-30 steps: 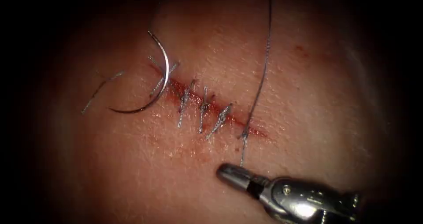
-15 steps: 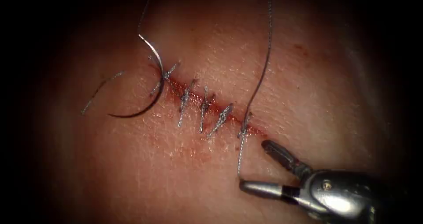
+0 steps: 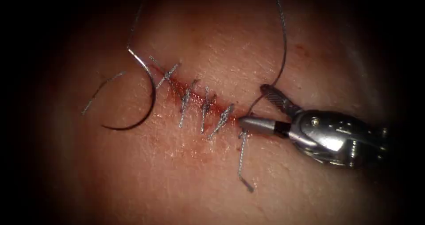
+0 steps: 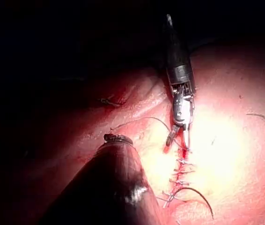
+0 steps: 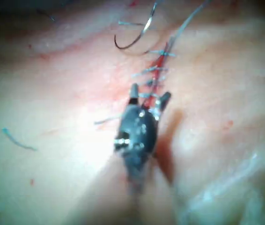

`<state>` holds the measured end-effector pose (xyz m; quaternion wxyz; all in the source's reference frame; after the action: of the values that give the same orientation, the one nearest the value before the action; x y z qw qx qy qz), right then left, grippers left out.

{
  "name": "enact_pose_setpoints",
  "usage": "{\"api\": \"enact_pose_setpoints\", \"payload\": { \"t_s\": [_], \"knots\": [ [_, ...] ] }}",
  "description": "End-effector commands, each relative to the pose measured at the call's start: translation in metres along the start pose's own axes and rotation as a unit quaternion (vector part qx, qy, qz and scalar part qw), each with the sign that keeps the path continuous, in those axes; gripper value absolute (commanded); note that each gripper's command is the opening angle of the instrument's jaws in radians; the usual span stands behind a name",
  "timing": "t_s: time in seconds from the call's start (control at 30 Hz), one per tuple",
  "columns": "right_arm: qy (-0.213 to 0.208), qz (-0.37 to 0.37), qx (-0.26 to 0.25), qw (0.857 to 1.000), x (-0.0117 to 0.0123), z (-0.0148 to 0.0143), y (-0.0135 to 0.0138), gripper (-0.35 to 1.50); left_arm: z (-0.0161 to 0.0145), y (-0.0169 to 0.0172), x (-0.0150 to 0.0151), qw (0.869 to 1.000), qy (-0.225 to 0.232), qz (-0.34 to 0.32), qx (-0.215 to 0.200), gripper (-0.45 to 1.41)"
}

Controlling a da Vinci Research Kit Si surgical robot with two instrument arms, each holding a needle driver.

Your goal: Wound Closure

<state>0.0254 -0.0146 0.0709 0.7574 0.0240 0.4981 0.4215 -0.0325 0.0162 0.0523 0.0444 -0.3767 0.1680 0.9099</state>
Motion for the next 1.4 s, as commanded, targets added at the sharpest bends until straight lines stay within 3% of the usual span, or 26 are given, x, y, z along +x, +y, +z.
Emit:
{"api": "enact_pose_setpoints", "payload": {
  "t_s": [0.03,0.5,0.83,1.1,1.13,1.17,1.2,1.33,1.4],
  "knots": [
    [0.001,0.001,0.003,1.000,-0.0005,0.0014,-0.0013,1.48,0.0006,0.0000,0.0005,1.000,0.001,0.001,0.001,-0.45],
    [-0.003,-0.011,0.007,1.000,-0.0029,0.0043,-0.0012,1.48,-0.0006,0.0004,0.0027,1.000,0.004,0.000,0.005,-0.45],
    [-0.002,-0.012,0.014,1.000,-0.0031,0.0055,-0.0017,1.47,-0.0016,0.0004,0.0042,1.000,0.008,0.003,0.011,-0.45],
    [-0.003,-0.014,0.023,1.000,-0.0032,0.0057,-0.0020,1.28,-0.0019,0.0005,0.0047,1.000,0.009,0.001,0.013,-0.45],
    [0.001,-0.023,0.033,0.999,-0.0033,0.0051,-0.0019,0.22,-0.0020,0.0006,0.0048,1.000,0.009,0.004,0.013,-0.45],
    [0.002,-0.029,0.049,0.998,-0.0033,0.0048,-0.0018,-0.30,-0.0020,0.0007,0.0049,1.000,0.009,0.005,0.012,-0.45],
    [0.005,-0.031,0.047,0.998,-0.0032,0.0045,-0.0016,-0.35,-0.0021,0.0008,0.0049,1.000,0.009,0.005,0.012,-0.45],
    [0.041,-0.040,0.022,0.998,-0.0014,0.0040,-0.0002,-0.35,-0.0026,0.0008,0.0047,1.000,0.012,0.005,0.012,-0.45],
    [0.047,-0.038,0.011,0.998,-0.0012,0.0040,-0.0001,0.71,-0.0030,0.0006,0.0044,1.000,0.015,0.005,0.012,-0.45]
  ]
}}
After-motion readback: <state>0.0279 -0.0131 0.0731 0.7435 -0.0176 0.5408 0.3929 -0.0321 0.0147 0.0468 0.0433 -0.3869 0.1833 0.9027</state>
